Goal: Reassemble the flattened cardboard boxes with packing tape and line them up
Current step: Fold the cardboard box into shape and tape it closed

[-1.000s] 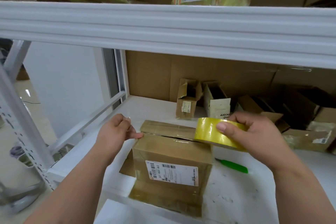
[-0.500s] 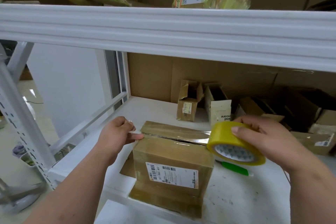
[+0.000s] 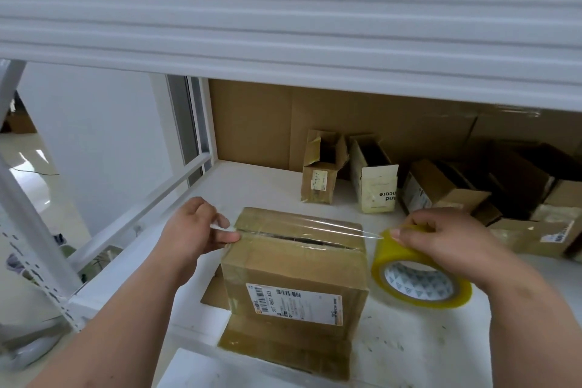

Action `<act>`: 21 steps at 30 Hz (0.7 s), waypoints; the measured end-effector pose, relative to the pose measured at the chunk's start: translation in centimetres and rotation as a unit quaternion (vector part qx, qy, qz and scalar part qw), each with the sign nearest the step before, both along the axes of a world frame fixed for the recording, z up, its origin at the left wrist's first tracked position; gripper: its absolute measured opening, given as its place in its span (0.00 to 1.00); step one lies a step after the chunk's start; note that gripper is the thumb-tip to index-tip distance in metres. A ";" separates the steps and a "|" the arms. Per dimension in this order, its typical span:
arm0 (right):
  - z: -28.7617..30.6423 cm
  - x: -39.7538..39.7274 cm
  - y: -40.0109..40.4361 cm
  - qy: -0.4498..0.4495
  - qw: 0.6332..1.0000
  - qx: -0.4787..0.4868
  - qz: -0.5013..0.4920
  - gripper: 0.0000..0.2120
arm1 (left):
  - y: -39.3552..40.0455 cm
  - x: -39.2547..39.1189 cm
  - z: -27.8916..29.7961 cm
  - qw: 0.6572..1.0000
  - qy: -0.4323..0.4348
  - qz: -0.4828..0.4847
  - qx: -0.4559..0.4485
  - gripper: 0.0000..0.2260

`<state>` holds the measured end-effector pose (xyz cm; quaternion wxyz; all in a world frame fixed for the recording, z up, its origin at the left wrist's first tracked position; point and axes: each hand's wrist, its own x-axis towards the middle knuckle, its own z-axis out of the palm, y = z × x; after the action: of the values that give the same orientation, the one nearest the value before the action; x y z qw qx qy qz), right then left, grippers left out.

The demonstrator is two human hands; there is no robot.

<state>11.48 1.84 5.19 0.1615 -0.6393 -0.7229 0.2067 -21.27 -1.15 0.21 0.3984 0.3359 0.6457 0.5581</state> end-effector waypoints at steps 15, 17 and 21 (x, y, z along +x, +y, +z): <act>-1.1 -0.6 1.0 -0.008 0.999 -0.027 -0.023 0.12 | 0.0 -0.5 -0.7 0.997 -0.070 -0.023 0.023 0.07; -1.3 -0.7 1.0 -0.011 0.999 -0.028 -0.025 0.14 | 0.0 -0.5 -0.8 0.996 -0.086 -0.022 0.021 0.08; -1.5 -0.9 1.0 -0.020 0.999 -0.036 -0.030 0.16 | 0.2 -0.7 -1.1 0.996 -0.091 -0.018 0.016 0.06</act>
<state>10.58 2.88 3.73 0.1303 -0.6701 -0.6984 0.2151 -21.95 -0.99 -0.94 0.4601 0.3015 0.5915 0.5895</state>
